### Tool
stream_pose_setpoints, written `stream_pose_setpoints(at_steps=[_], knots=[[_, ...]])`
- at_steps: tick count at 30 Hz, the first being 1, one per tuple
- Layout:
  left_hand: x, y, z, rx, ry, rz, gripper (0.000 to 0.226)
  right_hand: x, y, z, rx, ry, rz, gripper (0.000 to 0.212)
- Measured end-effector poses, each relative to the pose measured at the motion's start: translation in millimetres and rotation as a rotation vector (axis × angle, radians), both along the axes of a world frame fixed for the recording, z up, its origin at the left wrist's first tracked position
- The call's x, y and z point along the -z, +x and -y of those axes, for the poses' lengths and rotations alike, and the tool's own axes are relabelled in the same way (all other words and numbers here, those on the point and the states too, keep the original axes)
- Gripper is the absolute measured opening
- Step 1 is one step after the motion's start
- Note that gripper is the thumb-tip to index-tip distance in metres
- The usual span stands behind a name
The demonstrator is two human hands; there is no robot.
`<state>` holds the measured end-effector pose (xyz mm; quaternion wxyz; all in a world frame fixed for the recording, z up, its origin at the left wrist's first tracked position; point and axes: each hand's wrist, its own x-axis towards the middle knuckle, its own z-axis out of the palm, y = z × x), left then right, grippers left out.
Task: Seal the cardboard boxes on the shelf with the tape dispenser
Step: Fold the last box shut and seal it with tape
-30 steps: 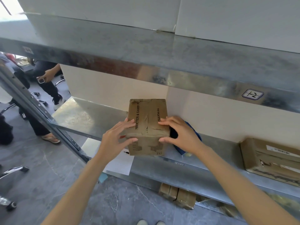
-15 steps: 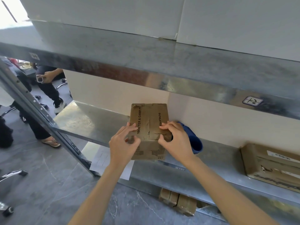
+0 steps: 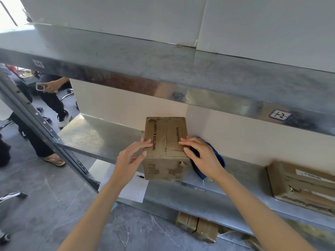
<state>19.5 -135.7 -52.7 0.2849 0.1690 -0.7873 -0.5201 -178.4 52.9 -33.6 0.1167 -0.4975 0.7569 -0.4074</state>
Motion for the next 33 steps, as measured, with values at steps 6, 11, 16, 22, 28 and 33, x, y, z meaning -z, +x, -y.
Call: stream_pose_setpoints(at_steps=[6,11,16,22,28,33], knots=[[-0.6,4.8,7.0,0.069,0.048,0.042,0.059,-7.9,-11.8,-9.9,-0.135,0.148,0.048,0.059],[3.9,0.9,4.1,-0.005,0.004,0.028,0.062,-3.4,-8.2,-4.7,-0.068,0.047,0.017,0.045],[6.7,-2.2,-0.9,-0.049,0.032,-0.047,0.054,1.7,-4.2,-2.1,-0.016,-0.037,0.029,0.035],[10.8,-10.3,-8.2,-0.165,0.024,-0.101,0.04,6.0,0.4,5.4,0.067,-0.075,0.063,0.024],[8.9,-10.1,-15.4,-0.174,0.044,-0.071,0.025,-5.1,-6.4,2.5,0.001,0.089,0.015,0.039],[3.7,2.3,-3.2,-0.013,-0.078,0.08,0.058,-15.8,-23.1,-5.2,-0.208,0.241,0.051,0.067]])
